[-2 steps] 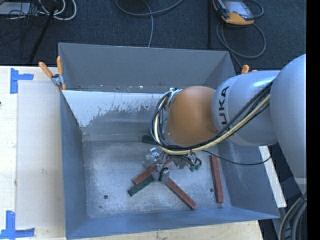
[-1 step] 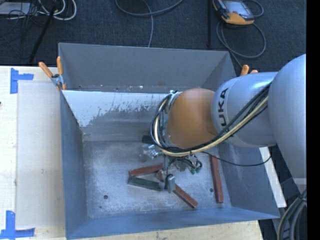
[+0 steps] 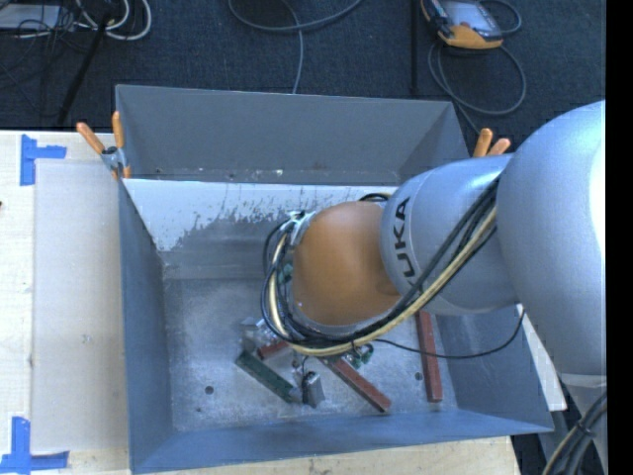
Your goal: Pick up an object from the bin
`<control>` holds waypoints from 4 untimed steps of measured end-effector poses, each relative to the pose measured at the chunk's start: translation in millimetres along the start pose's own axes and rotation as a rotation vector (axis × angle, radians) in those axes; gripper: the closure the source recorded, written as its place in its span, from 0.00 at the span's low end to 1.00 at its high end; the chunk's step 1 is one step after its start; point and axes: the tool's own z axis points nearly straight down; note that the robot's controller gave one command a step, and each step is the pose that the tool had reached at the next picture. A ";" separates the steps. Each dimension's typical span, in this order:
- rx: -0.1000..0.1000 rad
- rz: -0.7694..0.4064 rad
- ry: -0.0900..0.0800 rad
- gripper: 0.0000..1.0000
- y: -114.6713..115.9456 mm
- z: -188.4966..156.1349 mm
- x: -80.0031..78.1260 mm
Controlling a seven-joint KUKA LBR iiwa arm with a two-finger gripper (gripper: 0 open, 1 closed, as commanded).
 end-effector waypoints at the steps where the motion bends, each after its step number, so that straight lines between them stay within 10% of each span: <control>1: 0.004 -0.352 -0.003 0.00 -28.7 -0.6 -50.9; 2: 0.006 -0.520 -0.002 0.00 -96.9 -0.5 -51.4; 3: 0.002 -0.519 -0.003 1.00 -93.7 -0.7 -52.6; 4: 0.005 -0.854 -0.004 1.00 -89.8 -90.5 -54.8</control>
Offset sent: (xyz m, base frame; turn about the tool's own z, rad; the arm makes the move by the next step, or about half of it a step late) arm 0.0572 0.0067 0.0002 -0.3538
